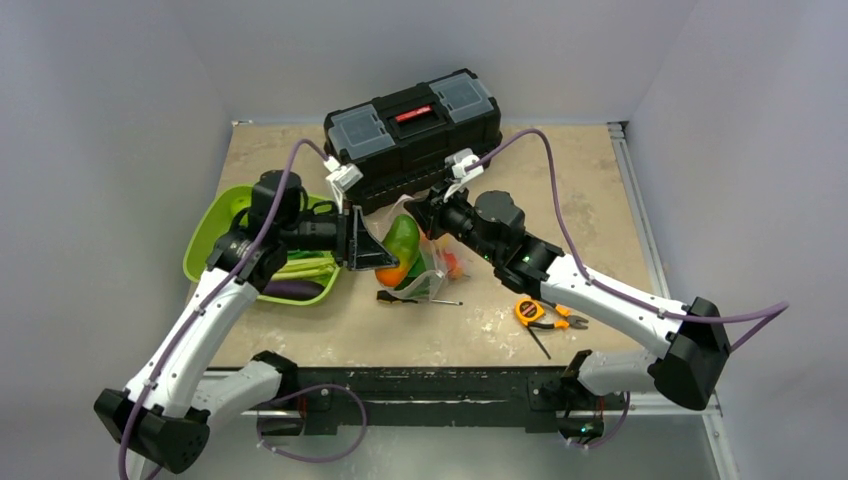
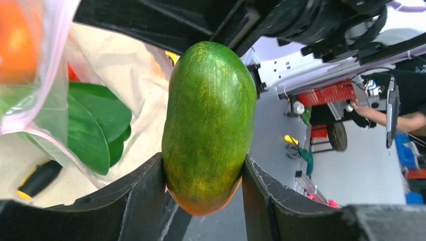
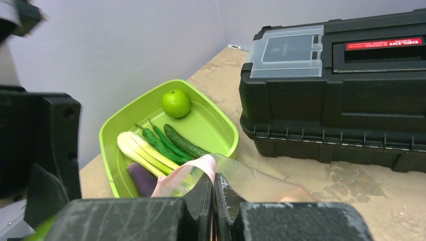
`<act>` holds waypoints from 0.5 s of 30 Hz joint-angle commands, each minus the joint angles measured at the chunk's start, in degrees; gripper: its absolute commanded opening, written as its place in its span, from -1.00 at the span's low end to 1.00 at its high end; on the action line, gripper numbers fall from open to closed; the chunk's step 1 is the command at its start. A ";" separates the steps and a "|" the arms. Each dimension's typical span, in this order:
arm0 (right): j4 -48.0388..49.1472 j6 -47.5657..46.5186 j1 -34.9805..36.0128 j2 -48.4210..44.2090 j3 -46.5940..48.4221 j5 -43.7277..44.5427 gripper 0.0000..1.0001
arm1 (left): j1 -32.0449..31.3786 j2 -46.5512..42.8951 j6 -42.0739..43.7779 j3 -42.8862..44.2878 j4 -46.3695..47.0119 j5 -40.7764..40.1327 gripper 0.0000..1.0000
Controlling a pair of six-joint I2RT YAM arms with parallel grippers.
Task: Place the food in the zip-top bag and seal the zipper
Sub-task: Place the fake fruit in the zipper food storage bag.
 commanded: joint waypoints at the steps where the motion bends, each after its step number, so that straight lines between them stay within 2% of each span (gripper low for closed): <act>1: 2.06 -0.19 -0.27 -1.72 3.18 1.66 -1.00 | -3.03 4.53 3.97 4.36 -10.60 -0.84 -1.00; 3: 2.18 -0.26 -0.23 -2.09 2.94 1.95 -1.00 | -3.19 6.62 2.78 6.50 -15.31 -5.32 -1.00; 7: 4.12 -0.23 -0.27 -3.05 2.07 0.08 -1.00 | -3.20 11.07 -0.56 8.49 -21.19 -7.15 -1.00; 10: 6.34 -1.47 -0.27 -4.27 0.94 -1.46 -1.00 | -3.20 12.94 -2.62 8.51 -22.41 -8.78 -1.00; 15: 10.39 -1.92 -0.27 -4.73 -0.79 -8.99 -1.00 | -3.19 14.95 -6.47 9.04 -21.63 -13.56 -1.00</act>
